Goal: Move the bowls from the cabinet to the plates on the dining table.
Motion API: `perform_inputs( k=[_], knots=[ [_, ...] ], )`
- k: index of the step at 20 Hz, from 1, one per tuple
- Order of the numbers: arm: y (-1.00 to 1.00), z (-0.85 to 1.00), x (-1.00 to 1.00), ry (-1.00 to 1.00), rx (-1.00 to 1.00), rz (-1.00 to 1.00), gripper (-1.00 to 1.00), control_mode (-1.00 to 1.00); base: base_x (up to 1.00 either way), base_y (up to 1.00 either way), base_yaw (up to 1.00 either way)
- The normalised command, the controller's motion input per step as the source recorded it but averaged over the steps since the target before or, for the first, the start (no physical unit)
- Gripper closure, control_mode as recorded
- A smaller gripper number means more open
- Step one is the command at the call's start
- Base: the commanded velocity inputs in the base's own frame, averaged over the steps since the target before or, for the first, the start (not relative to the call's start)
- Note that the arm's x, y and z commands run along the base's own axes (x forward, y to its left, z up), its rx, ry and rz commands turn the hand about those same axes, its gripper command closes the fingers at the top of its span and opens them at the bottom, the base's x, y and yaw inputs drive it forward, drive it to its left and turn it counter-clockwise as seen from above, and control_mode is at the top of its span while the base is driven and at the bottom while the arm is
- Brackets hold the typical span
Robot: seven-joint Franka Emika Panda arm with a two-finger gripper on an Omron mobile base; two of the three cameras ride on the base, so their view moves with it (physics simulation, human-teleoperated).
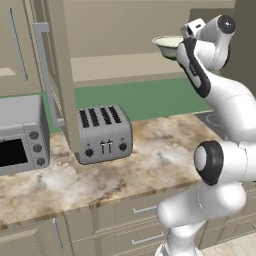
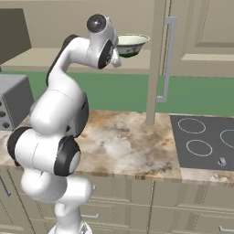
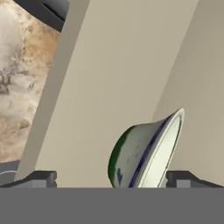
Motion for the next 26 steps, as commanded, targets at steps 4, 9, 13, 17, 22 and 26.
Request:
perform_inputs(
  k=[4,9,13,17,22,26],
  knots=[
    [0.00,0.00,0.49,0.00,0.00,0.00,-1.00,-1.00,0.00,0.00,0.00],
    [0.00,-0.02,0.43,0.00,0.01,0.00,-1.00,-1.00,0.00,0.00,0.00],
    [0.00,-0.05,0.44,0.00,0.01,0.00,-1.00,-1.00,0.00,0.00,0.00],
    [0.00,0.00,0.38,0.00,0.01,0.00,-1.00,-1.00,0.00,0.00,0.00],
    [-0.03,0.00,0.32,0.00,0.02,0.00,-1.00,-1.00,0.00,0.00,0.00],
    [-0.03,-0.01,0.21,0.00,0.02,0.00,-1.00,-1.00,0.00,0.00,0.00]
  ],
)
